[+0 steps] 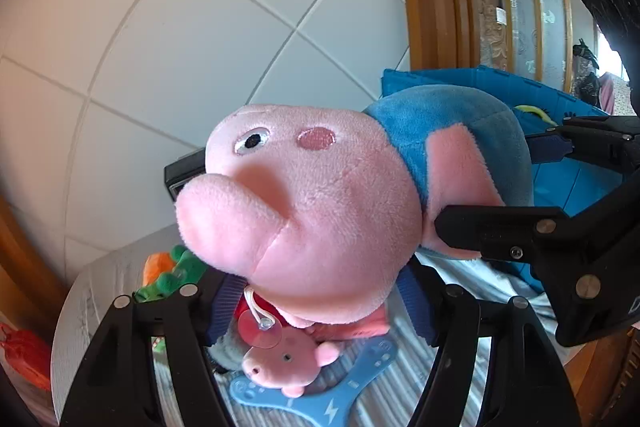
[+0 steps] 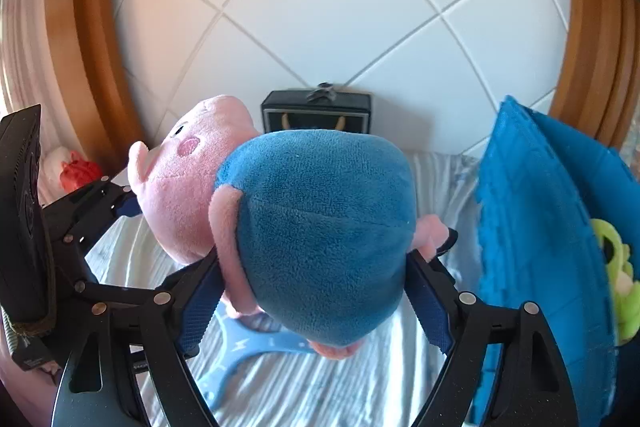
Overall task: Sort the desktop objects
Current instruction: 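Lift the pig plush with both grippers and carry it over the blue crate, then open both grippers to drop the pig plush into the crate, then withdraw both grippers from the crate back over the toy pile, then grasp the grey fluffy plush with the left gripper while the right grasps the maroon beanie, then lift the grey plush with the left gripper while the right lifts the beanie, then carry both items over the blue crate and open both grippers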
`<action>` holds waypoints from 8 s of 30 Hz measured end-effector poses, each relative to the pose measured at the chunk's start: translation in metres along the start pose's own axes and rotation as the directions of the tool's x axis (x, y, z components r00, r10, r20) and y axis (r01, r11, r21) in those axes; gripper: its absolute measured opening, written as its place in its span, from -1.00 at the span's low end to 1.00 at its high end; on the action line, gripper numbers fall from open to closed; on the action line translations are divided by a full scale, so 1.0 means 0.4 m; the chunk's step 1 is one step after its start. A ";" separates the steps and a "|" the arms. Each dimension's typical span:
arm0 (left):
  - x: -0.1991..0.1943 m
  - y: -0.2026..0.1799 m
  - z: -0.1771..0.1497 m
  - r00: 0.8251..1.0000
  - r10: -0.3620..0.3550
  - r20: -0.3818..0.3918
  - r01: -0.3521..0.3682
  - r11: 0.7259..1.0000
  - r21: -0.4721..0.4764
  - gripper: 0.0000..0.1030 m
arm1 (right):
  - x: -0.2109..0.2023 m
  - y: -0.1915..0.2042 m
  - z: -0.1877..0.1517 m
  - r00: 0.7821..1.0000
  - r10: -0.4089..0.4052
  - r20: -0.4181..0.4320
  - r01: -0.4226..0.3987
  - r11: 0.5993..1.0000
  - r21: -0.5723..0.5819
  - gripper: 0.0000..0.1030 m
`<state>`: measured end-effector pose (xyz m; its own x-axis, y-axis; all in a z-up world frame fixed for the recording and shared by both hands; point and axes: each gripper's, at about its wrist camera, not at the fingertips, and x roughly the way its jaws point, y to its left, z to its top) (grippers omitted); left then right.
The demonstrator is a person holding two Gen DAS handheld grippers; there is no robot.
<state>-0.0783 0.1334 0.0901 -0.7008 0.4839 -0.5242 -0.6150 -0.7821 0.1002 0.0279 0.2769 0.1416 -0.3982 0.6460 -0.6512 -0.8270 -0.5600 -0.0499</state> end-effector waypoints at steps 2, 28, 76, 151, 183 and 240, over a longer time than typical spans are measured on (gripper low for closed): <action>0.015 -0.074 0.061 0.999 -0.027 0.027 0.027 0.999 0.023 0.35 | -0.046 -0.080 0.006 0.999 -0.033 0.028 0.033 0.999 0.020 0.64; 0.280 -0.840 0.470 0.952 -0.275 -0.134 0.296 0.939 0.175 0.37 | -0.310 -0.928 -0.074 0.950 -0.313 -0.001 0.291 0.880 0.376 0.66; 0.033 0.071 -0.125 0.978 0.188 -0.093 -0.207 0.936 -0.283 0.60 | 0.013 -0.270 -0.004 0.975 -0.066 0.214 0.024 0.981 0.194 1.00; 0.309 0.394 -0.308 0.926 0.258 -0.275 -0.346 0.873 -0.343 -0.31 | 0.675 0.004 0.019 0.973 0.175 -0.152 -0.168 0.984 0.061 -0.75; 0.325 0.385 -0.511 0.868 0.129 -0.479 -0.323 0.880 -0.348 0.33 | 0.462 -0.251 -0.392 0.934 0.061 -0.351 0.094 0.908 0.409 0.82; 0.011 -0.141 -0.014 0.996 0.063 0.065 -0.048 0.974 -0.221 -0.24 | -0.106 -0.374 -0.017 0.956 -0.159 0.245 0.111 0.974 0.199 -0.58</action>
<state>-0.0447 0.1772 0.0772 -0.7603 0.4576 -0.4611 -0.4858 -0.8717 -0.0641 0.1713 0.3299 0.1716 -0.3467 0.8341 -0.4291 -0.9284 -0.3703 0.0303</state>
